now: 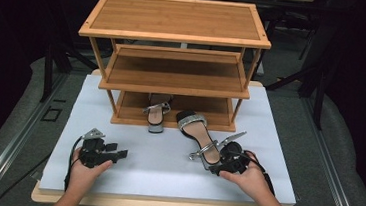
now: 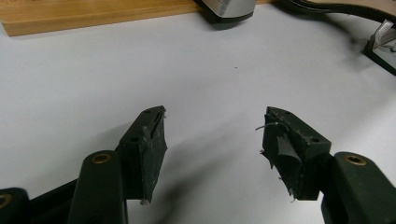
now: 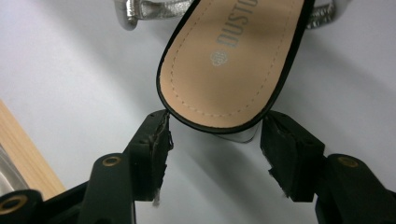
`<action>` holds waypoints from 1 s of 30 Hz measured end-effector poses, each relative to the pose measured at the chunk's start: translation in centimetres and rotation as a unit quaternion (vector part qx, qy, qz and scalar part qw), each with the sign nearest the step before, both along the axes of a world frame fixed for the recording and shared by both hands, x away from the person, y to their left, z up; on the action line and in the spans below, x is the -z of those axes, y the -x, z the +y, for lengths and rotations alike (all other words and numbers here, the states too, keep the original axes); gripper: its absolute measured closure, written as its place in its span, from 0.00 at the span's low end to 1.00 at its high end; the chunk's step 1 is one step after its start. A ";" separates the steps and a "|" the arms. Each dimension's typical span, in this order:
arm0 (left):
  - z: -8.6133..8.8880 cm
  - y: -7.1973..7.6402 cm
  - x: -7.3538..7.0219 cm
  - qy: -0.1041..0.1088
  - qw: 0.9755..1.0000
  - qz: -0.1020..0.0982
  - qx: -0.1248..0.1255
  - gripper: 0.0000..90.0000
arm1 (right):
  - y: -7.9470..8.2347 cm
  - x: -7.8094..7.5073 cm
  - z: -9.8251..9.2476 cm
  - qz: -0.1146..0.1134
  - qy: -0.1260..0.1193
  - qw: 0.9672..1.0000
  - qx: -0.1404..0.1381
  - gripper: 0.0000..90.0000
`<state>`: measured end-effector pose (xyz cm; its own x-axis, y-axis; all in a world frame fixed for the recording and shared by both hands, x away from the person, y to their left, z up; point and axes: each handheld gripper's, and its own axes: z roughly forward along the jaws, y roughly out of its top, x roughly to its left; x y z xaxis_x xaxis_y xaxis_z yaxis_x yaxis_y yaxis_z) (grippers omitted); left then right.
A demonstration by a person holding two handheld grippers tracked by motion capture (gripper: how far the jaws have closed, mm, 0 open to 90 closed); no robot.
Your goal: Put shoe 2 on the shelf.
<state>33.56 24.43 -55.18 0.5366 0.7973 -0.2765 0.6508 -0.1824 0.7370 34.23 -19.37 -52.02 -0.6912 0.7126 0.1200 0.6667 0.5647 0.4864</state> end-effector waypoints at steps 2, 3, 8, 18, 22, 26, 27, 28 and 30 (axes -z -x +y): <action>0.0 0.0 0.0 0.000 1.000 0.000 0.000 0.44 | 0.0 0.1 0.2 0.000 -0.004 1.000 -0.001 0.46; 0.0 0.0 0.0 0.000 1.000 0.000 0.001 0.44 | 0.1 0.3 0.6 -0.002 -0.015 1.000 0.000 0.44; 0.2 0.0 0.0 0.003 1.000 -0.001 -0.003 0.44 | -0.2 0.8 1.6 -0.021 -0.020 0.999 -0.014 0.39; 0.1 0.0 0.0 0.006 1.000 -0.001 -0.001 0.44 | -0.6 1.6 3.7 -0.025 -0.020 0.998 -0.045 0.32; 0.2 0.0 -0.1 0.006 1.000 0.000 0.000 0.44 | -0.7 1.7 4.3 -0.037 -0.012 0.998 -0.040 0.30; 0.2 0.0 -0.1 0.006 1.000 0.000 -0.001 0.44 | -0.9 1.7 4.3 -0.032 -0.012 0.998 -0.046 0.30; 0.2 0.0 -0.1 0.006 1.000 -0.001 0.000 0.44 | -0.9 1.7 4.3 -0.032 -0.011 0.998 -0.048 0.30; 0.2 0.0 -0.1 0.006 1.000 -0.001 0.000 0.44 | -1.0 1.6 4.3 -0.032 -0.007 0.998 -0.051 0.31; 0.2 0.1 -0.1 0.007 1.000 -0.001 0.000 0.44 | -1.0 1.6 4.3 -0.032 -0.008 0.998 -0.052 0.31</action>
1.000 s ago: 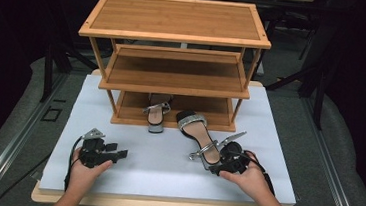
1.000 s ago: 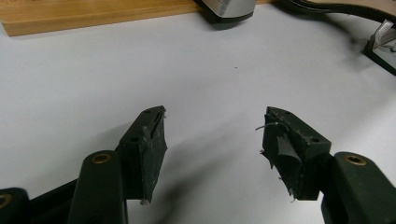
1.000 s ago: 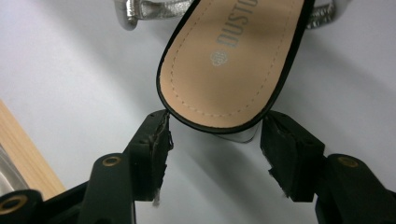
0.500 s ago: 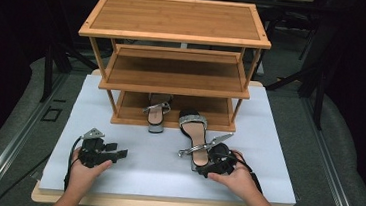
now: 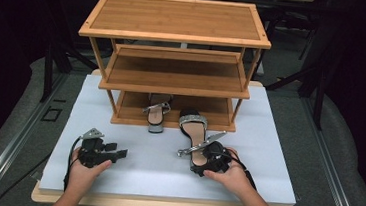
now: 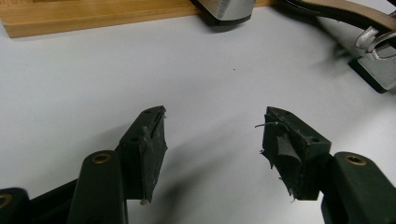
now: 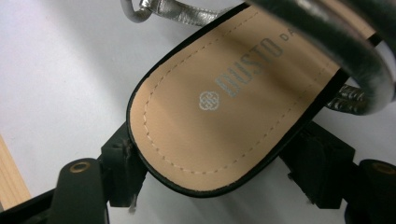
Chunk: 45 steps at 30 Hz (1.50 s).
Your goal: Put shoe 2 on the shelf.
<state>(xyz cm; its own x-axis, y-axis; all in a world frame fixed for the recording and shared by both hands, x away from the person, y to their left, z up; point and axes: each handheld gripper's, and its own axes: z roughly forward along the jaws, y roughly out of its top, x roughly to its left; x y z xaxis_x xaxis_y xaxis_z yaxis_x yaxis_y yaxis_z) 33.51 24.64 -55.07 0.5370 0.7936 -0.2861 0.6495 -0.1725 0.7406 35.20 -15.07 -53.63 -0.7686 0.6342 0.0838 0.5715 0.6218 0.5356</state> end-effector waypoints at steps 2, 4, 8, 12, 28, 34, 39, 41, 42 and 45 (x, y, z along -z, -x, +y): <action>0.0 0.0 0.0 0.000 1.000 0.000 0.000 0.44 | 0.1 -0.1 0.1 -0.006 0.003 1.000 -0.001 0.32; 0.0 0.0 0.0 0.000 1.000 0.001 0.001 0.44 | 0.1 -0.3 0.2 -0.008 0.006 1.000 -0.003 0.32; -0.1 0.0 0.1 0.000 1.000 0.001 0.000 0.44 | -0.5 -1.3 0.4 0.006 -0.008 1.000 -0.002 0.32; -0.1 0.0 0.0 0.000 1.000 0.001 0.002 0.44 | -1.3 -1.8 0.3 0.011 -0.026 1.000 -0.002 0.32; -0.9 -0.1 0.3 -0.001 1.000 0.006 0.016 0.44 | -5.7 -2.4 0.6 0.005 -0.035 0.999 -0.010 0.33; -1.1 -0.1 0.4 -0.004 1.000 0.005 0.018 0.44 | -6.9 -1.9 1.0 0.010 -0.033 0.999 -0.009 0.33; -1.3 -0.1 0.4 -0.006 1.000 0.004 0.018 0.44 | -8.4 -2.1 1.6 0.002 -0.032 0.999 -0.001 0.33; -1.3 -0.1 0.3 -0.008 1.000 0.004 0.019 0.44 | -8.8 -2.2 1.7 -0.001 -0.025 1.000 -0.002 0.33; -1.3 -0.1 0.3 -0.008 1.000 0.004 0.019 0.44 | -9.0 -2.1 1.8 -0.001 -0.031 1.000 0.000 0.33; -1.3 -0.1 0.3 -0.006 1.000 0.004 0.019 0.44 | -9.7 -2.2 2.0 -0.011 -0.031 0.999 0.005 0.33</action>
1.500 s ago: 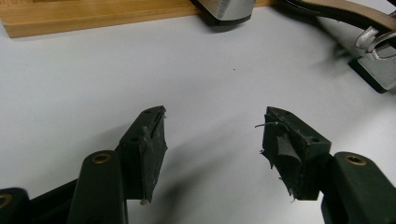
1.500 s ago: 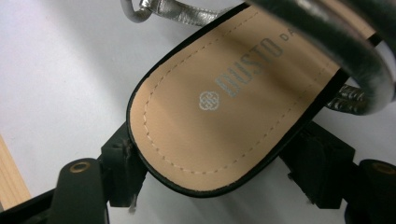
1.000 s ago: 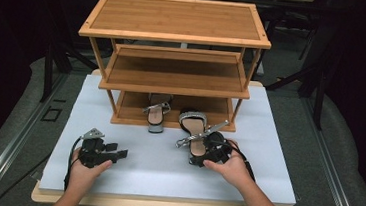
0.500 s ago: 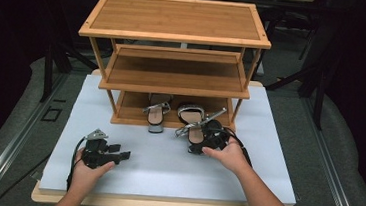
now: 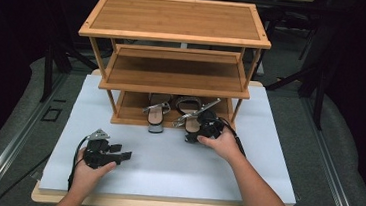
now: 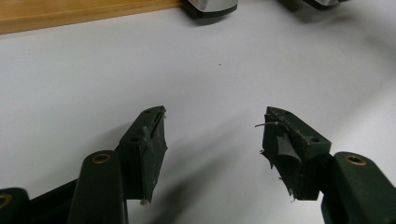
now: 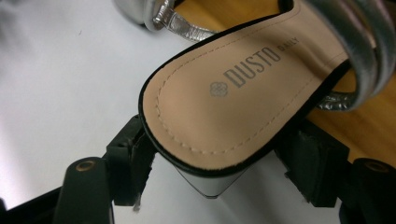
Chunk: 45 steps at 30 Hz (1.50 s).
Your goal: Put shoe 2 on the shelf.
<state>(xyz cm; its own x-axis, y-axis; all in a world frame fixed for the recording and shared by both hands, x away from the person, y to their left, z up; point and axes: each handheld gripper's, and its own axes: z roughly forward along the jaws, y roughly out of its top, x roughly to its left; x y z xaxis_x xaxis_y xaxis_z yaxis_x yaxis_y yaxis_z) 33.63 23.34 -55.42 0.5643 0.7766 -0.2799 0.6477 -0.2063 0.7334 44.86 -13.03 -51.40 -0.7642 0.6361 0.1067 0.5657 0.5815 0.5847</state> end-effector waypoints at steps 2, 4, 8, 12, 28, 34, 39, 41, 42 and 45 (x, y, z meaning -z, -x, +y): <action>0.0 0.0 0.0 0.000 1.000 0.000 0.000 0.44 | -0.4 0.0 0.2 -0.001 0.002 1.000 0.005 0.33; 0.0 0.0 0.0 0.002 1.000 -0.002 0.000 0.44 | -0.6 0.0 0.3 0.000 0.000 1.000 0.003 0.33; 0.0 0.0 -0.2 0.000 1.000 -0.003 0.004 0.44 | -1.3 -0.1 0.7 -0.011 0.010 1.000 0.011 0.33; -0.1 0.0 -0.2 0.001 1.000 -0.004 0.002 0.44 | -1.9 0.1 0.8 -0.012 0.016 1.000 0.015 0.34; -0.4 -0.2 0.0 -0.001 1.000 0.000 0.008 0.44 | -2.1 1.3 0.8 -0.018 0.000 0.999 0.037 0.34; -0.4 -0.2 0.0 0.003 1.000 0.002 0.009 0.44 | -1.2 0.7 0.9 -0.032 0.023 0.998 0.044 0.34; -0.5 -0.2 0.0 0.001 1.000 0.000 0.010 0.44 | -0.5 0.0 0.4 -0.039 0.020 0.998 0.045 0.35; -0.6 -0.1 0.0 0.001 1.000 -0.001 0.011 0.44 | -0.2 -0.2 0.3 -0.040 0.017 0.998 0.045 0.36; -0.6 -0.1 0.0 0.001 1.000 -0.002 0.010 0.44 | 0.0 -0.4 0.3 -0.039 0.015 0.998 0.044 0.36; -0.6 -0.1 0.0 0.002 1.000 -0.003 0.011 0.44 | 0.4 -0.6 0.2 -0.045 0.013 0.998 0.040 0.36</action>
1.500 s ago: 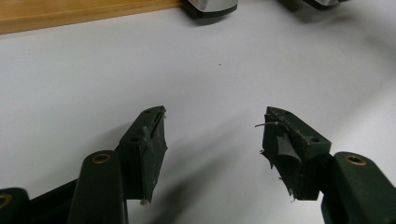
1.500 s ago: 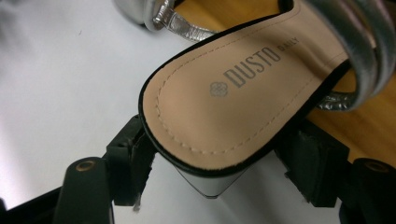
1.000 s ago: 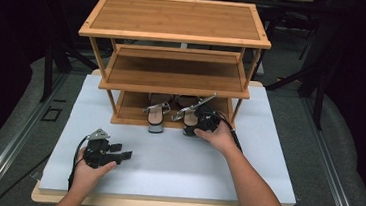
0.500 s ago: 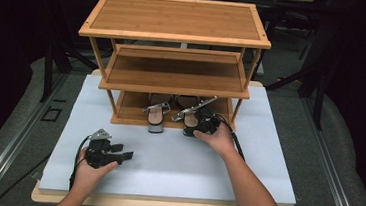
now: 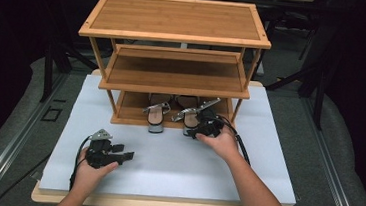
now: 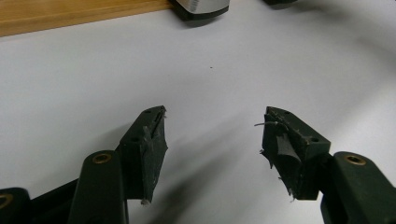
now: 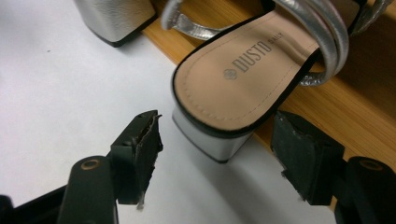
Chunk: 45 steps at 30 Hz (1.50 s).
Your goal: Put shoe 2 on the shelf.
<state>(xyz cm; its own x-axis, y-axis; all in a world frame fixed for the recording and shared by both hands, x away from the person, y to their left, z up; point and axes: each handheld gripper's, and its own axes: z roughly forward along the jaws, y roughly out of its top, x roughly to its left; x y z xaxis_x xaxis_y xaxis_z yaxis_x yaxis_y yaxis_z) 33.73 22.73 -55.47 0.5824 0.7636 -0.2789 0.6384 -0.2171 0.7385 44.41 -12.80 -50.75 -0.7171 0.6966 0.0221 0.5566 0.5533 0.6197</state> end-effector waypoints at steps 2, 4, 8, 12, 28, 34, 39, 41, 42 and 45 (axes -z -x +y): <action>0.0 0.1 0.0 0.003 1.000 -0.002 0.001 0.45 | 1.0 -0.2 -0.4 0.002 -0.006 1.000 0.016 0.42; 0.1 0.1 0.0 0.004 1.000 -0.004 0.000 0.46 | 1.2 -0.2 -0.5 0.004 -0.006 1.000 0.013 0.42; 0.1 0.1 -0.1 0.006 1.000 -0.009 0.000 0.46 | 2.6 -0.4 -0.8 -0.004 -0.016 1.000 0.006 0.46; 0.1 0.0 -0.1 0.003 1.000 -0.014 -0.003 0.46 | 4.6 -0.6 -1.2 -0.015 -0.027 1.000 -0.004 0.48; -2.3 -1.6 -2.8 -0.003 0.999 -0.036 0.001 0.48 | 6.9 0.2 -3.4 -0.032 -0.035 0.999 0.022 0.51; -4.0 -3.4 -3.4 -0.008 0.999 -0.033 0.018 0.56 | 6.5 0.9 -3.0 -0.034 -0.049 0.998 0.026 0.55; -5.4 -5.8 -3.2 -0.028 0.999 -0.021 0.017 0.60 | 5.5 1.5 -2.6 -0.035 -0.065 0.996 0.042 0.56; -5.9 -6.5 -3.0 -0.028 0.999 -0.020 0.017 0.60 | 5.0 1.7 -2.5 -0.032 -0.067 0.996 0.050 0.56; -5.9 -6.5 -3.0 -0.028 0.999 -0.020 0.017 0.60 | 5.0 1.7 -2.5 -0.032 -0.067 0.996 0.050 0.56; -6.8 -7.4 -2.6 -0.030 0.999 -0.014 0.013 0.60 | 3.9 2.0 -2.3 -0.026 -0.085 0.995 0.051 0.56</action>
<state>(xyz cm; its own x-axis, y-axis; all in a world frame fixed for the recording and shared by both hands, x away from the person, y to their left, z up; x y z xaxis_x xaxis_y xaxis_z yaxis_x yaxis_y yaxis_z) 41.12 15.95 -52.92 0.6099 0.7625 -0.2157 0.6109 -0.2791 0.7409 40.49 -15.05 -52.79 -0.6460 0.7554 0.1101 0.5690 0.3803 0.7291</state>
